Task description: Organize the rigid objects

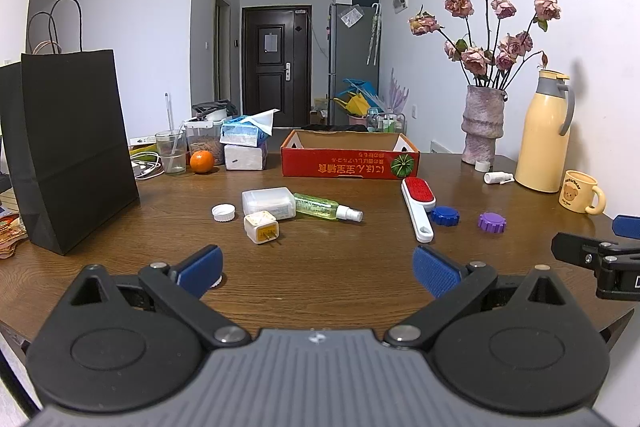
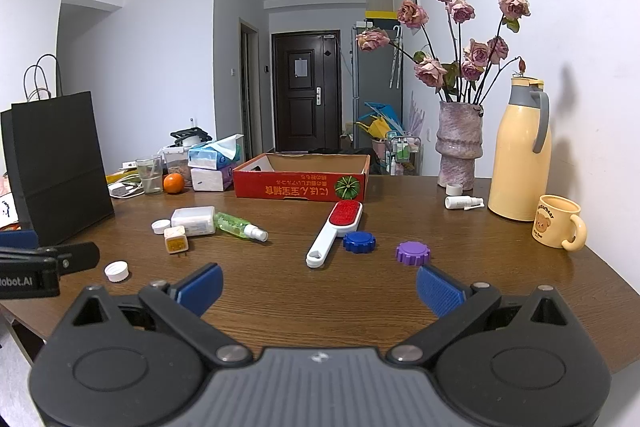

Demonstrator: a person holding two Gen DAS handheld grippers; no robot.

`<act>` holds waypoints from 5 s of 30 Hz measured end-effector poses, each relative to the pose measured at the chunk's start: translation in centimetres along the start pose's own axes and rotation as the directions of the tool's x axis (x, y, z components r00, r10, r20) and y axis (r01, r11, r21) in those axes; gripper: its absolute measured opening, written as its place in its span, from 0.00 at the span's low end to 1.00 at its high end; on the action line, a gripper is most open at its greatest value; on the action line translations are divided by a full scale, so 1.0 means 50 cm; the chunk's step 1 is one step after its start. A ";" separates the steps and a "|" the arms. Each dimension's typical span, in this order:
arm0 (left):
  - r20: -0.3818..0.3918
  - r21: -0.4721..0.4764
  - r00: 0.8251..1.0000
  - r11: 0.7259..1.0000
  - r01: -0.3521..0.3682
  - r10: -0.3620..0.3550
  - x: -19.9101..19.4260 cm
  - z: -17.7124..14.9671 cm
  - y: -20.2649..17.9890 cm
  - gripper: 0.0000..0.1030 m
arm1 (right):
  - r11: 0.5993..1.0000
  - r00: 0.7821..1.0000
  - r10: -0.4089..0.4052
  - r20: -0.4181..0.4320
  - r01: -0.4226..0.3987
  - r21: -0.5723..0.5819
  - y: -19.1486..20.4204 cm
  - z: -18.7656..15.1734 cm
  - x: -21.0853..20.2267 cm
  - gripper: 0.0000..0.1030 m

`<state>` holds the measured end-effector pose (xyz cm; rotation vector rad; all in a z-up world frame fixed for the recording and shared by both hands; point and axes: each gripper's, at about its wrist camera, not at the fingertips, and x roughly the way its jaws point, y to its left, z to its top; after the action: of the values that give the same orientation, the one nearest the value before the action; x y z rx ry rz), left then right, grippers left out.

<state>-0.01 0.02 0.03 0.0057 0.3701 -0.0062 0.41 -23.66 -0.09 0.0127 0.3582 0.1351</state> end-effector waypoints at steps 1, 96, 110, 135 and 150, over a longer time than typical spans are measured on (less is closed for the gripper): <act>0.000 0.000 1.000 1.000 0.000 0.000 0.000 0.000 0.000 1.00 | 1.000 1.000 0.000 0.000 0.000 0.000 -0.001 0.001 0.001 1.00; -0.048 -0.071 0.994 0.992 -0.100 0.097 0.156 0.024 0.081 1.00 | 1.000 0.997 0.014 -0.078 -0.013 0.010 -0.054 0.019 0.171 1.00; -0.098 -0.082 0.985 0.985 -0.153 0.144 0.254 0.015 0.132 1.00 | 0.999 0.997 -0.007 -0.078 0.004 -0.032 -0.083 0.032 0.265 1.00; -0.275 -0.146 0.946 0.965 -0.218 0.172 0.424 -0.053 0.217 0.79 | 0.997 0.984 -0.077 -0.163 0.076 -0.012 -0.124 -0.004 0.405 1.00; -0.273 -0.118 0.952 0.977 -0.176 0.138 0.431 -0.043 0.202 0.40 | 0.998 0.983 -0.061 -0.172 0.056 -0.034 -0.114 -0.010 0.432 1.00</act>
<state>19.35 10.02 -9.72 -0.1052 0.6357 0.1804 21.01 -26.41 -8.29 -0.0387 0.5294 0.0832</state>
